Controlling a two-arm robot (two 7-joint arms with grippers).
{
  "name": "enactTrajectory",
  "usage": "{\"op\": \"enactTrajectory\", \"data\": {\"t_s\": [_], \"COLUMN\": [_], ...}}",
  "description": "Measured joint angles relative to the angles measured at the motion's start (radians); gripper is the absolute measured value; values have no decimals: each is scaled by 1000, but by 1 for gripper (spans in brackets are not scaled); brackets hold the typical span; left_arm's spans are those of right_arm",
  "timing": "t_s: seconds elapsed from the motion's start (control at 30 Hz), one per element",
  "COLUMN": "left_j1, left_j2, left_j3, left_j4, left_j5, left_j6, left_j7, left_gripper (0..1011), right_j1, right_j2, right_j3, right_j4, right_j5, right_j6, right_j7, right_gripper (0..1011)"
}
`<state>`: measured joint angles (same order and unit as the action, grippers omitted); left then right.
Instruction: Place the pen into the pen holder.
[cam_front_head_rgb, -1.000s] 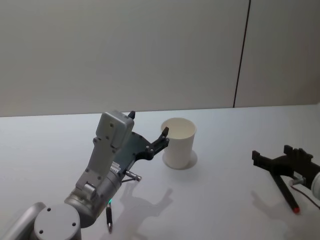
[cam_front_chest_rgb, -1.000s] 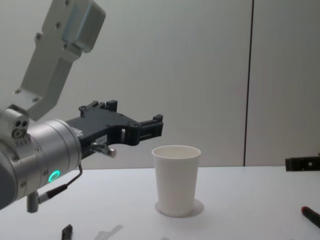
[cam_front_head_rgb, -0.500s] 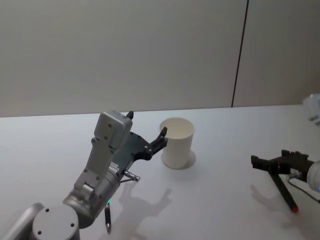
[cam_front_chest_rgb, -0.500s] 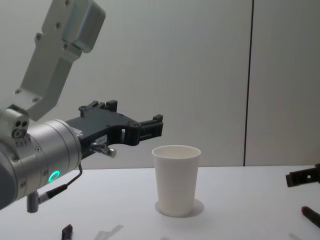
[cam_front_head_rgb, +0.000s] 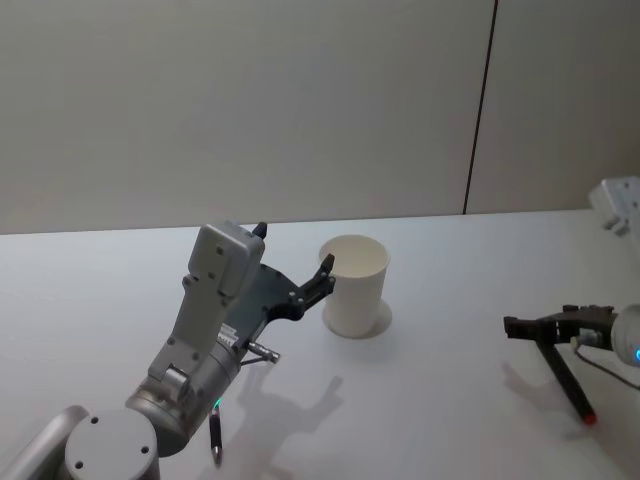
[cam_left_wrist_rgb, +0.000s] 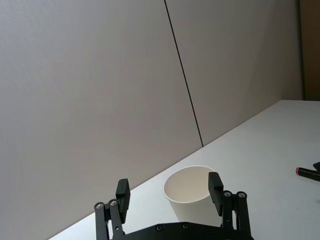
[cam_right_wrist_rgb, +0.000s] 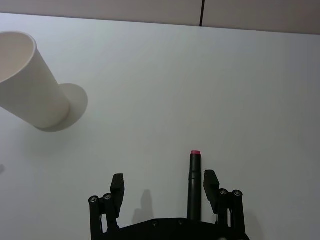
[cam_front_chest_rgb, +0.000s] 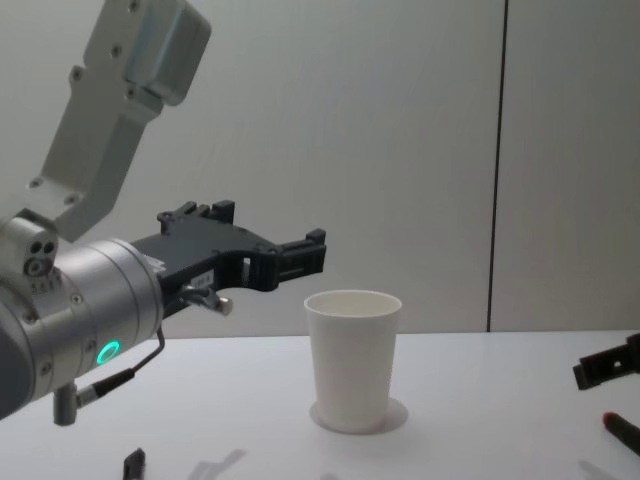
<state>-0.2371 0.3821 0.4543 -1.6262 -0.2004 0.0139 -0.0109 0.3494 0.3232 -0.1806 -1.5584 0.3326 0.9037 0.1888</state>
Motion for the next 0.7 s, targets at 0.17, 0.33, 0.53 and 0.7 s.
{"op": "enactTrajectory", "data": {"t_s": [0.17, 0.33, 0.53, 0.7], "left_j1": [0, 0, 0, 0], "left_j2": [0, 0, 0, 0], "left_j3": [0, 0, 0, 0], "left_j4": [0, 0, 0, 0], "left_j5": [0, 0, 0, 0], "left_j6": [0, 0, 0, 0], "left_j7": [0, 0, 0, 0], "left_gripper": [1000, 1000, 1000, 1000], "right_j1": [34, 66, 98, 122], "right_j2": [-1, 0, 1, 2], "right_j3": [-1, -2, -3, -4], "right_j4": [31, 64, 99, 131], "right_j5": [-20, -44, -67, -84], "right_j6": [39, 75, 104, 123], "right_j7": [25, 53, 79, 99], "right_gripper": [1002, 1001, 1002, 1001]}}
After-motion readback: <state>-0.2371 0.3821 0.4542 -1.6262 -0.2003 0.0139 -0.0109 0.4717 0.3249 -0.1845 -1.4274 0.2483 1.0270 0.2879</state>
